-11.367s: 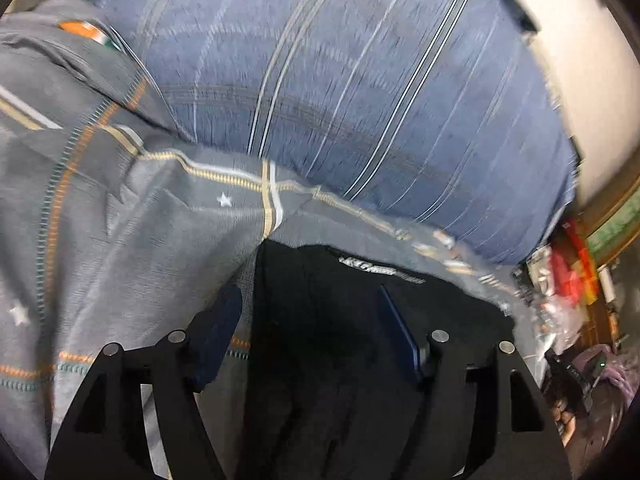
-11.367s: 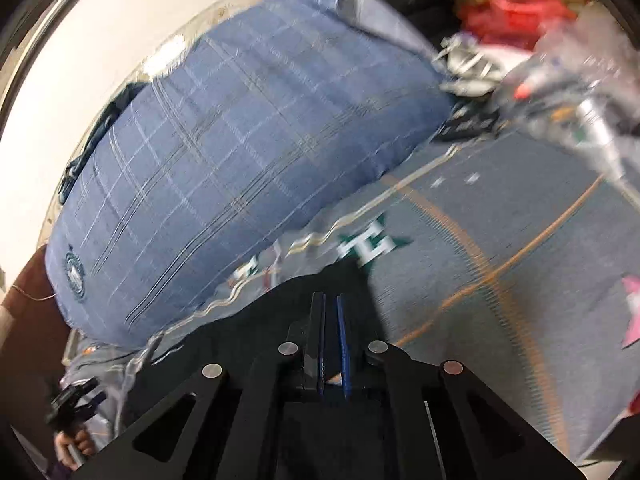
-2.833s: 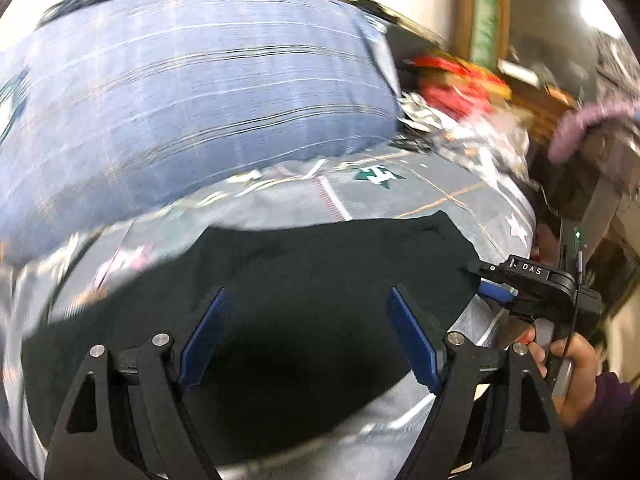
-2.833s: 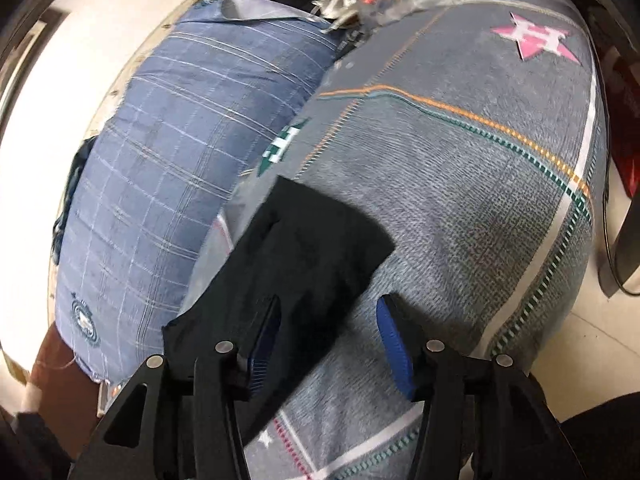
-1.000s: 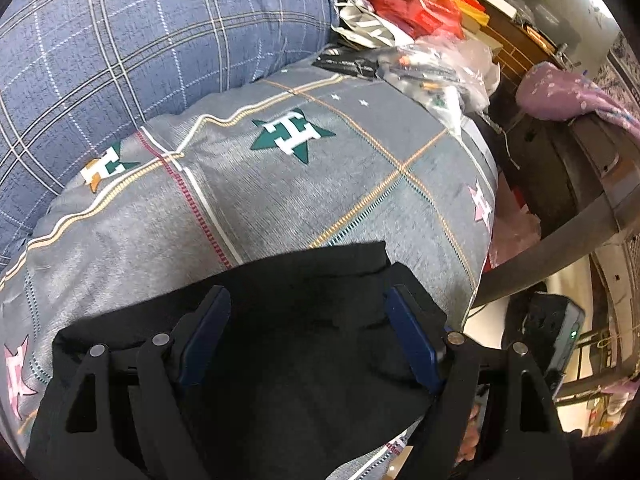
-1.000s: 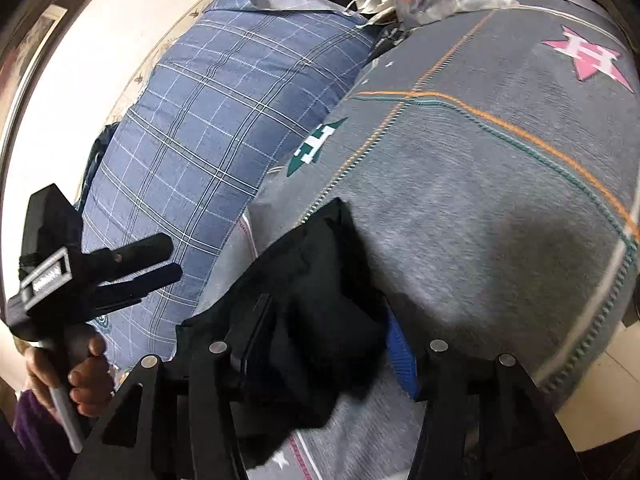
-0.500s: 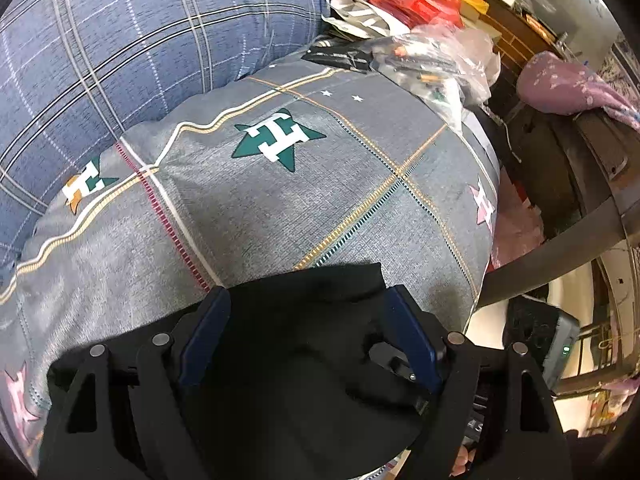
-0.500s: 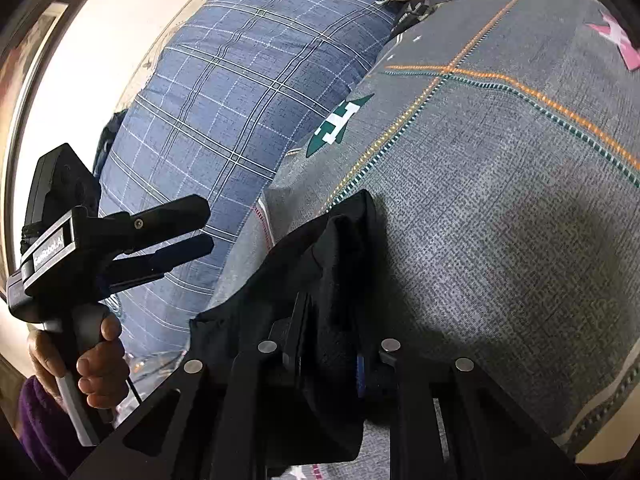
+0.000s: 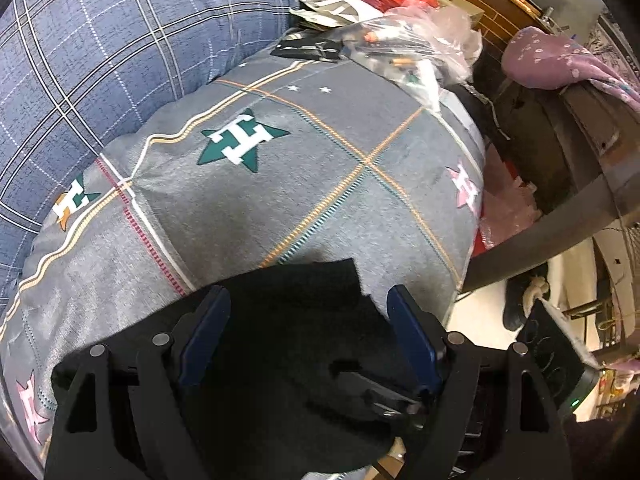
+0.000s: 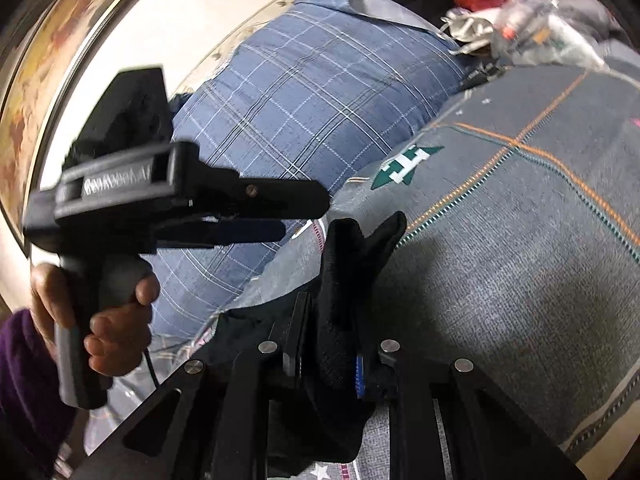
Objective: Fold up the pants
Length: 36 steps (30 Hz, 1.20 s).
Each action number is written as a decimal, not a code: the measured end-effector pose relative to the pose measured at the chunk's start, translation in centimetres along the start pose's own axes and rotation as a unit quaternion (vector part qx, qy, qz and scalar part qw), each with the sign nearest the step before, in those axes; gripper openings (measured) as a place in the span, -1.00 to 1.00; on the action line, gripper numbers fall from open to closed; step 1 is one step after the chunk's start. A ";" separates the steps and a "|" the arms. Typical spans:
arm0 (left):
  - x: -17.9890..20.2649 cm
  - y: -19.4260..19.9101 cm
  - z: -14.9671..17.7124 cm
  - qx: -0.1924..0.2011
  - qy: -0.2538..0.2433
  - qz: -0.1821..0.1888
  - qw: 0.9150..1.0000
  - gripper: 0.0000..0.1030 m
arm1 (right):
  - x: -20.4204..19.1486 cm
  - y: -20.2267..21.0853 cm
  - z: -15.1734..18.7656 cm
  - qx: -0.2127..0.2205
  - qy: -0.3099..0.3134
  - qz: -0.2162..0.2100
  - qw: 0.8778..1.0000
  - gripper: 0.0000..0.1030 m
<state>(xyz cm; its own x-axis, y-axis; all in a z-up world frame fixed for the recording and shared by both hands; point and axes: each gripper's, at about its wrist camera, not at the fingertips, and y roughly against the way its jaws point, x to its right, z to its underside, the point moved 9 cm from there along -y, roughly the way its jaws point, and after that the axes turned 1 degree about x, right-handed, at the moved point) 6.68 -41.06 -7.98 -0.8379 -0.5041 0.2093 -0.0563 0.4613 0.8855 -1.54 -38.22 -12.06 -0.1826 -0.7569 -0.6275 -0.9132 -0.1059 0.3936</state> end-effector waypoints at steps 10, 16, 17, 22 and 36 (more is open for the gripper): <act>-2.5 3.3 2.7 -0.002 0.045 -0.023 0.999 0.57 | -7.7 -1.0 2.4 0.025 0.185 0.035 0.982 -0.68; -8.3 8.6 6.1 0.057 0.107 -0.039 0.992 0.57 | -13.6 -3.0 6.2 0.017 0.268 0.019 0.963 -0.68; -10.0 9.7 7.2 0.067 0.128 -0.042 0.989 0.57 | -14.5 -3.4 6.8 0.011 0.272 0.014 0.962 -0.68; -17.1 12.9 12.8 0.102 0.226 -0.047 0.968 0.57 | -17.6 -6.3 10.1 -0.031 0.281 -0.003 0.959 -0.64; -19.7 12.1 21.4 0.117 0.312 -0.040 0.942 0.57 | -10.8 -4.7 4.4 -0.043 0.040 -0.109 0.992 0.06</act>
<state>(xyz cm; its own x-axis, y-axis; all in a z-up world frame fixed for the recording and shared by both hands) 10.88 -9.90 -10.28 -0.3477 -0.8418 0.4129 -0.2850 0.5145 0.8088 3.13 -26.70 -10.16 0.0488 -0.7582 -0.6502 -0.8928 -0.3249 0.3119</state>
